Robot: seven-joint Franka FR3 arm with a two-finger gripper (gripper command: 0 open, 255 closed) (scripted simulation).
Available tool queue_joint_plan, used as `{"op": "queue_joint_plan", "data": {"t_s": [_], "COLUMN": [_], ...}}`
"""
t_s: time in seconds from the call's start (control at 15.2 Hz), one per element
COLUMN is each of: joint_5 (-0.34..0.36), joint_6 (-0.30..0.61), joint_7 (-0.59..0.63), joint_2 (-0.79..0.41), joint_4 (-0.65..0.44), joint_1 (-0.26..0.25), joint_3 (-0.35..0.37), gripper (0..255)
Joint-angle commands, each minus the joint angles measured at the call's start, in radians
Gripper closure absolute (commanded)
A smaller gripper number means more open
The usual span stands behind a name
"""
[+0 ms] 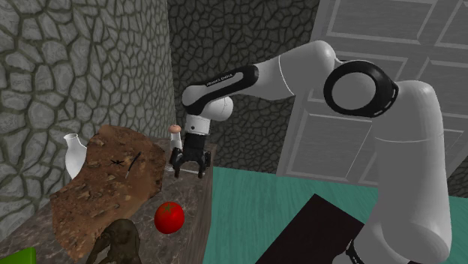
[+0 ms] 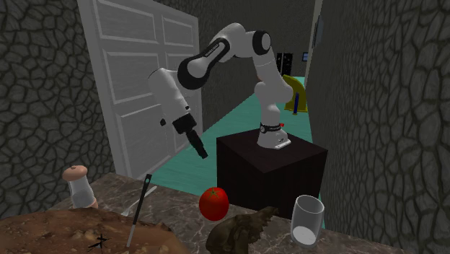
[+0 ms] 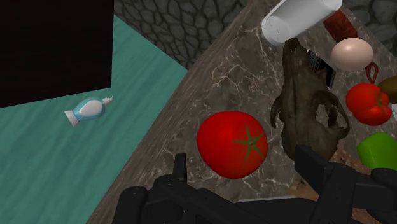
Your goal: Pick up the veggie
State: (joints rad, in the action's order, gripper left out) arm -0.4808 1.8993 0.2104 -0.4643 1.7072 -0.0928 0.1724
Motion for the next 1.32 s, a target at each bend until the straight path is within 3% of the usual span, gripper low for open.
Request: {"op": "queue_joint_plan", "data": {"t_s": [0.0,0.33,0.92,0.99,1.25], "joint_5": [-0.030,-0.084,-0.086,-0.086,-0.086], "joint_6": [-0.007,-0.030,0.021,0.021,0.021], "joint_7": [0.017,0.061,0.027,0.027,0.027], "joint_2": [-0.082,-0.268,-0.329,-0.329,-0.328], "joint_4": [-0.072,-0.251,-0.252,-0.252,-0.251], "joint_1": [-0.005,-0.017,-0.023,-0.023,-0.023], "joint_3": [0.011,0.037,0.035,0.035,0.035], "gripper": [0,0,0,255,255]}}
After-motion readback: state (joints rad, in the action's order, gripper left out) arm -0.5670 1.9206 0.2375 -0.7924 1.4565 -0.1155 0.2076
